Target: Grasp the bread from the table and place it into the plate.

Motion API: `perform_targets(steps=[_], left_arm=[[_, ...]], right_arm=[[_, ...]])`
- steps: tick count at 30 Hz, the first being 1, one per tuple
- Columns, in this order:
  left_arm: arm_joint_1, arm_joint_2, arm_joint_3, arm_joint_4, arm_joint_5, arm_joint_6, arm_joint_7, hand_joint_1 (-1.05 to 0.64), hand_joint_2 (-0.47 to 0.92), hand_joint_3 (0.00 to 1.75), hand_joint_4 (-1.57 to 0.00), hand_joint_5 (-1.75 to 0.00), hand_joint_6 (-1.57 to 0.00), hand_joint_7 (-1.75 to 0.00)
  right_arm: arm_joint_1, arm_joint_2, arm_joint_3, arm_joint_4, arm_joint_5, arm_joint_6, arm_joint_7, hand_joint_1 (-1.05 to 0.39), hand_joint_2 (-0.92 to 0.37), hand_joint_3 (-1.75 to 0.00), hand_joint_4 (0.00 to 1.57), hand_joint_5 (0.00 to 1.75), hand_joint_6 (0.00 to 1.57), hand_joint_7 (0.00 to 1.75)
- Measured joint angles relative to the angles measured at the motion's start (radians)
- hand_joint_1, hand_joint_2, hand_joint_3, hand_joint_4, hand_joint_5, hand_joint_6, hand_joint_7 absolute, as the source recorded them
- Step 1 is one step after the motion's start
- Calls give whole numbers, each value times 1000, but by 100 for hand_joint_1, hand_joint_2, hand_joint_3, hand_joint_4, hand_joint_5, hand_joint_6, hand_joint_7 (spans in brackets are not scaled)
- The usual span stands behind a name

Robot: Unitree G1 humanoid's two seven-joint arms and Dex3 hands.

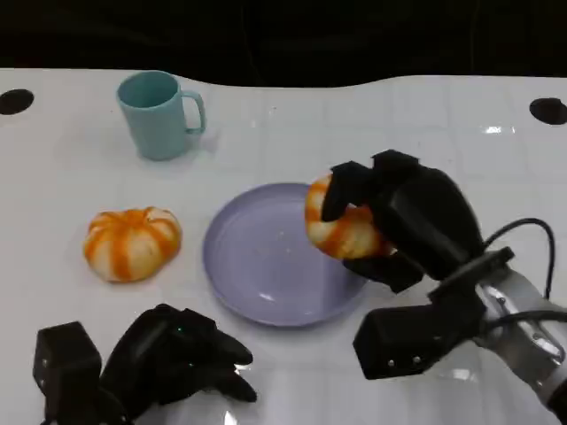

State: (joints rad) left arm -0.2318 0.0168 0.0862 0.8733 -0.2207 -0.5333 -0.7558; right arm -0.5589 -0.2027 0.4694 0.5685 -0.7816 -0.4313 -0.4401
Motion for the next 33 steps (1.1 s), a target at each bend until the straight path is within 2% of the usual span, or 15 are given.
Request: perform_targets(steps=[7, 11, 12, 13, 14, 16, 17, 19, 20, 22, 24, 26, 33], left_arm=[[0, 1, 0, 0, -1, -10, 0, -105, 80, 0, -157, -21, -155, 0], [0, 2, -1, 0, -1, -10, 0, -105, 80, 0, -157, -21, -155, 0], [0, 1, -1, 0, -1, -10, 0, -105, 80, 0, -157, -21, -155, 0], [1, 1, -1, 0, -1, -10, 0, -105, 80, 0, -157, -21, -155, 0], [1, 1, -1, 0, -1, -10, 0, -105, 80, 0, -157, -21, -154, 0], [1, 1, -2, 0, -1, -10, 0, -105, 80, 0, -157, -21, -154, 0], [1, 1, -3, 0, -1, -10, 0, -105, 80, 0, -157, -21, -154, 0], [1, 0, -3, 0, -1, -10, 0, -105, 80, 0, -157, -21, -154, 0], [1, 0, -3, 0, -1, -10, 0, -105, 80, 0, -156, -20, -154, 0], [1, 0, -4, 0, -1, -10, 0, -105, 80, 0, -156, -20, -154, 0], [1, -1, -4, 0, -1, -11, 0, -105, 80, 0, -156, -20, -153, 0], [2, -1, -5, 0, -1, -11, 0, -105, 79, 0, -156, -20, -154, -1], [9, -4, -9, -1, 1, -14, 0, -105, 80, 0, -155, -19, -153, 0]], right_arm=[[-89, 60, 12, 143, 15, -44, 8, -13, -21, -145, 99, 175, 77, 174], [-117, 86, 31, 227, 14, -68, 8, -13, -25, -140, 97, 175, 75, 175], [-121, 88, 33, 241, 14, -73, 10, -13, -30, -136, 94, 175, 76, 169], [-126, 90, 34, 254, 17, -78, 15, -15, -38, -129, 89, 175, 79, 147], [-133, 91, 33, 269, 30, -89, 33, -16, -41, -126, 86, 175, 81, 137], [-140, 94, 29, 292, 62, -107, 79, -16, -44, -124, 84, 175, 83, 129], [-141, 95, 28, 299, 76, -114, 96, -22, -54, -94, 79, 152, 80, 98], [-143, 98, 27, 313, 90, -125, 125, -28, -70, -57, 70, 129, 75, 60], [-143, 98, 28, 316, 93, -127, 140, -37, -83, -37, 56, 107, 64, 38], [-143, 95, 28, 317, 98, -127, 178, -51, -90, -28, 38, 79, 52, 19], [-143, 86, 30, 312, 102, -126, 232, -56, -92, -27, 32, 71, 48, 14], [-142, 77, 30, 305, 108, -124, 268, -66, -92, -32, 20, 62, 38, 7], [-127, 49, 30, 225, 108, -92, 346, -79, -92, -41, 7, 58, 26, 0]])
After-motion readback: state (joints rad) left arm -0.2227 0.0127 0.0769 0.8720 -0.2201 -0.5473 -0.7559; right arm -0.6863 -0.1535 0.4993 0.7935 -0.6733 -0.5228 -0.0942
